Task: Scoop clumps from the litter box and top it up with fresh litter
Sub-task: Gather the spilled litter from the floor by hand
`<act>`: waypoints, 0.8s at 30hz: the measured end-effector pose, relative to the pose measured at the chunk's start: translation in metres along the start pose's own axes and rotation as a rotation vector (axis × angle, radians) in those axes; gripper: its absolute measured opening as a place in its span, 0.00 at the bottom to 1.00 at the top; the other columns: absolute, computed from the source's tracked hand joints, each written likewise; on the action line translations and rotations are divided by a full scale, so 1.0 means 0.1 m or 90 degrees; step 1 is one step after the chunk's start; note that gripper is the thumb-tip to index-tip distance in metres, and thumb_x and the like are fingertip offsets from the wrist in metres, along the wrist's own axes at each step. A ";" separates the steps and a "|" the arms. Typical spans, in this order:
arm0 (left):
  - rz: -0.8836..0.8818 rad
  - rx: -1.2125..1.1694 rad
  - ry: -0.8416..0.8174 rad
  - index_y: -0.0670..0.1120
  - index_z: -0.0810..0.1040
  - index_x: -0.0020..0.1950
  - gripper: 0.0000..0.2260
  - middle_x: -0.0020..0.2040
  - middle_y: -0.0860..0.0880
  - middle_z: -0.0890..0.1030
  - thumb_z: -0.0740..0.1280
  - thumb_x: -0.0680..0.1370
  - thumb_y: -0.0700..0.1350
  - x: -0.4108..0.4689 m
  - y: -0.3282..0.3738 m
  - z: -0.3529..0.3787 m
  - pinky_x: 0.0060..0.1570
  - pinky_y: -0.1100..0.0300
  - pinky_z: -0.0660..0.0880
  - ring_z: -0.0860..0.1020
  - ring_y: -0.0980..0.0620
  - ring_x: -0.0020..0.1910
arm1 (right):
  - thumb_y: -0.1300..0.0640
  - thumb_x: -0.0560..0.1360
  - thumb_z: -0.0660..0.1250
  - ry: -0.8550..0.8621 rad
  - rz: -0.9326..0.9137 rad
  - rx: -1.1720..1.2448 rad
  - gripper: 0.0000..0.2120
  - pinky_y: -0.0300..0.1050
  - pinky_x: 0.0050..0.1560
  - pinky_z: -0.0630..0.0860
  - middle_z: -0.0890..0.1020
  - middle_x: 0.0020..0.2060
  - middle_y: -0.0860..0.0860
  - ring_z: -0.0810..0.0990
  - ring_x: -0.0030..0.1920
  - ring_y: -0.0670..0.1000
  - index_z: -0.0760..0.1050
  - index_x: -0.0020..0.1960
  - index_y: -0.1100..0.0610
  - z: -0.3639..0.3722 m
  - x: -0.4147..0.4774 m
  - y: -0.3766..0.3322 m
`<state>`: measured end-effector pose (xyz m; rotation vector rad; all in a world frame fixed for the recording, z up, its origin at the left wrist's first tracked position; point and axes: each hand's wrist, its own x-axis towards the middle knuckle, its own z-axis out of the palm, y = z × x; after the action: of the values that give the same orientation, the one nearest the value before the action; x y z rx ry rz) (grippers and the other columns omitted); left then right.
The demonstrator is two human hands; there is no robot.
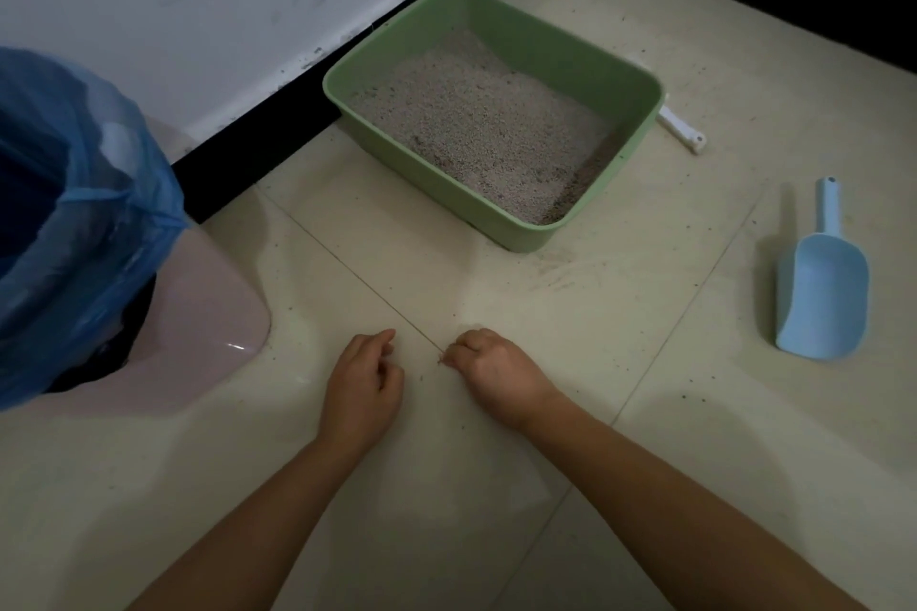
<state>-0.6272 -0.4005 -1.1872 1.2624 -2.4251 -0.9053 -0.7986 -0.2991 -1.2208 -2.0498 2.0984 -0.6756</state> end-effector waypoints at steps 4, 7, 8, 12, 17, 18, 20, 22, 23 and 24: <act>0.024 -0.007 -0.046 0.39 0.77 0.65 0.21 0.49 0.50 0.74 0.63 0.76 0.48 -0.04 0.09 0.10 0.52 0.64 0.71 0.75 0.53 0.47 | 0.58 0.76 0.72 0.101 0.416 0.382 0.05 0.36 0.44 0.76 0.85 0.39 0.49 0.81 0.39 0.44 0.85 0.48 0.57 -0.30 -0.02 0.07; 0.070 0.016 -0.081 0.38 0.75 0.67 0.28 0.50 0.49 0.72 0.58 0.77 0.58 -0.04 0.16 0.24 0.56 0.63 0.69 0.73 0.50 0.50 | 0.61 0.77 0.71 0.298 0.731 0.804 0.06 0.34 0.36 0.75 0.81 0.31 0.49 0.75 0.31 0.44 0.83 0.51 0.62 -0.54 0.01 0.20; 0.083 0.020 -0.091 0.38 0.75 0.67 0.29 0.50 0.47 0.72 0.58 0.77 0.59 -0.04 0.21 0.29 0.56 0.65 0.67 0.72 0.50 0.51 | 0.63 0.77 0.69 0.342 0.764 0.861 0.05 0.33 0.35 0.76 0.79 0.29 0.50 0.74 0.29 0.44 0.82 0.51 0.63 -0.61 0.01 0.23; 0.123 0.025 -0.095 0.38 0.76 0.65 0.24 0.49 0.49 0.70 0.69 0.76 0.53 0.00 0.39 0.44 0.52 0.69 0.63 0.68 0.52 0.49 | 0.64 0.77 0.69 0.362 0.775 0.884 0.05 0.33 0.37 0.77 0.78 0.31 0.51 0.73 0.30 0.44 0.81 0.53 0.63 -0.70 0.00 0.30; 0.173 0.060 -0.073 0.39 0.80 0.56 0.18 0.44 0.48 0.73 0.66 0.76 0.52 -0.02 0.43 0.57 0.46 0.66 0.67 0.71 0.51 0.44 | 0.64 0.77 0.69 0.357 0.773 0.856 0.05 0.32 0.35 0.76 0.77 0.30 0.51 0.72 0.29 0.44 0.81 0.52 0.62 -0.68 0.04 0.30; 0.204 0.077 -0.069 0.39 0.81 0.54 0.17 0.43 0.48 0.73 0.64 0.77 0.52 -0.05 0.43 0.61 0.45 0.65 0.69 0.72 0.51 0.43 | 0.64 0.77 0.69 0.357 0.772 0.856 0.04 0.32 0.35 0.75 0.77 0.30 0.51 0.72 0.29 0.44 0.81 0.51 0.62 -0.69 0.05 0.30; 0.261 0.126 -0.055 0.42 0.81 0.52 0.16 0.43 0.51 0.75 0.61 0.79 0.53 -0.08 0.43 0.63 0.45 0.62 0.70 0.72 0.55 0.43 | 0.64 0.77 0.69 0.350 0.771 0.843 0.03 0.32 0.36 0.76 0.77 0.30 0.51 0.72 0.30 0.44 0.82 0.50 0.61 -0.69 0.06 0.31; 0.269 0.117 -0.073 0.45 0.79 0.53 0.14 0.46 0.53 0.75 0.60 0.80 0.54 -0.08 0.41 0.65 0.47 0.58 0.72 0.74 0.56 0.45 | 0.64 0.77 0.69 0.334 0.760 0.826 0.04 0.31 0.35 0.75 0.76 0.31 0.51 0.72 0.29 0.43 0.81 0.51 0.61 -0.70 0.06 0.30; 0.279 0.117 -0.081 0.44 0.79 0.52 0.10 0.46 0.51 0.76 0.64 0.79 0.50 -0.06 0.42 0.62 0.45 0.56 0.74 0.75 0.52 0.46 | 0.63 0.77 0.69 0.323 0.750 0.816 0.03 0.31 0.35 0.75 0.76 0.31 0.52 0.72 0.29 0.43 0.82 0.50 0.61 -0.71 0.07 0.29; 0.295 0.128 -0.097 0.43 0.80 0.50 0.06 0.44 0.48 0.76 0.69 0.77 0.44 -0.05 0.42 0.61 0.41 0.55 0.75 0.75 0.48 0.44 | 0.63 0.77 0.69 0.309 0.737 0.801 0.03 0.31 0.34 0.74 0.76 0.31 0.52 0.72 0.28 0.42 0.82 0.48 0.60 -0.72 0.08 0.28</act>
<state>-0.6813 -0.3541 -1.2071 0.6473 -2.8119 -0.6563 -0.8534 -0.2916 -1.1659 0.0174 1.7180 -1.6198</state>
